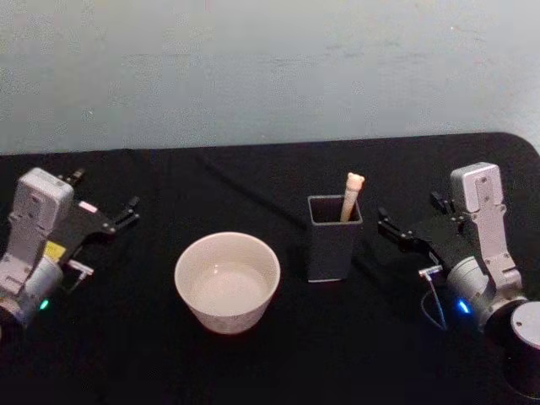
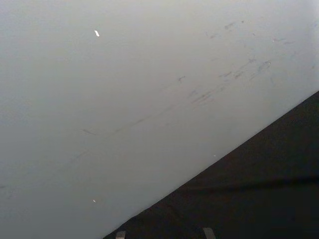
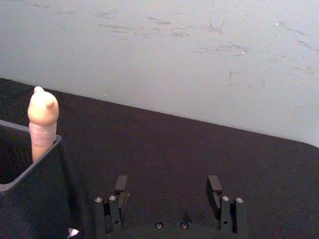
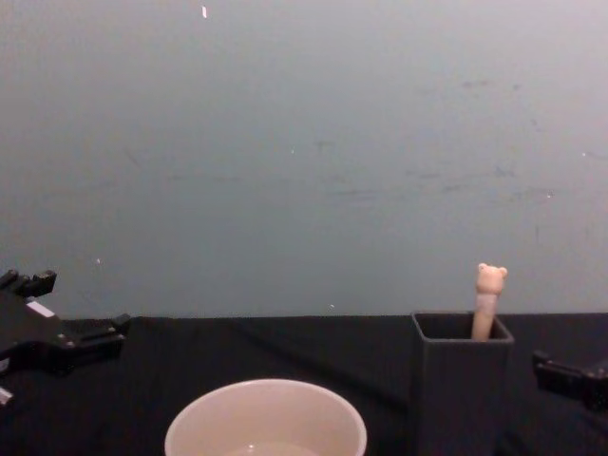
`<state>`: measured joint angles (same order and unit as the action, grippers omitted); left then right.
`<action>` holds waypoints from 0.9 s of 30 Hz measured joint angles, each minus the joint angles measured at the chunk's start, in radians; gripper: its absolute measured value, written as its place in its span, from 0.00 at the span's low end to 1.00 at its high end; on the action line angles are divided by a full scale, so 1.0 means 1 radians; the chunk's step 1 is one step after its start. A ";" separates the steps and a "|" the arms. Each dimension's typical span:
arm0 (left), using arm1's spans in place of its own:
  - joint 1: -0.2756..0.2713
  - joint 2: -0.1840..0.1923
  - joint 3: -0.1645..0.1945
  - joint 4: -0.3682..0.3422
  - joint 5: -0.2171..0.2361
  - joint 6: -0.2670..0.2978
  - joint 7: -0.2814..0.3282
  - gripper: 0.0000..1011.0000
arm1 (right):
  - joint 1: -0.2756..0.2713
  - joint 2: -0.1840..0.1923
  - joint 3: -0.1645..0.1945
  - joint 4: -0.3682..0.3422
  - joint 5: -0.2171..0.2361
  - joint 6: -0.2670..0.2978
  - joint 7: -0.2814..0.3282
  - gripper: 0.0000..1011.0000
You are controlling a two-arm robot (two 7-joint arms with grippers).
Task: Pick up the stirring spoon with one hand, stir inside the cup, then place it back in its original position.
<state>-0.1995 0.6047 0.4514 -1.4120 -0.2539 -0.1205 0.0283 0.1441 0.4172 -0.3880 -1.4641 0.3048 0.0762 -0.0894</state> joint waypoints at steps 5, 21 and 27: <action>0.000 0.000 0.000 0.000 0.000 0.000 0.000 0.99 | 0.000 0.000 0.000 -0.001 0.000 0.000 0.000 0.99; 0.000 0.000 0.000 0.000 0.000 0.000 0.000 0.99 | -0.001 0.000 0.000 -0.001 0.000 0.000 0.000 0.99; 0.000 0.000 0.000 0.000 0.000 0.000 0.000 0.99 | -0.001 0.000 0.000 -0.001 0.000 0.000 0.000 0.99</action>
<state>-0.1995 0.6047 0.4514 -1.4120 -0.2539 -0.1205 0.0282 0.1434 0.4174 -0.3880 -1.4650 0.3048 0.0759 -0.0898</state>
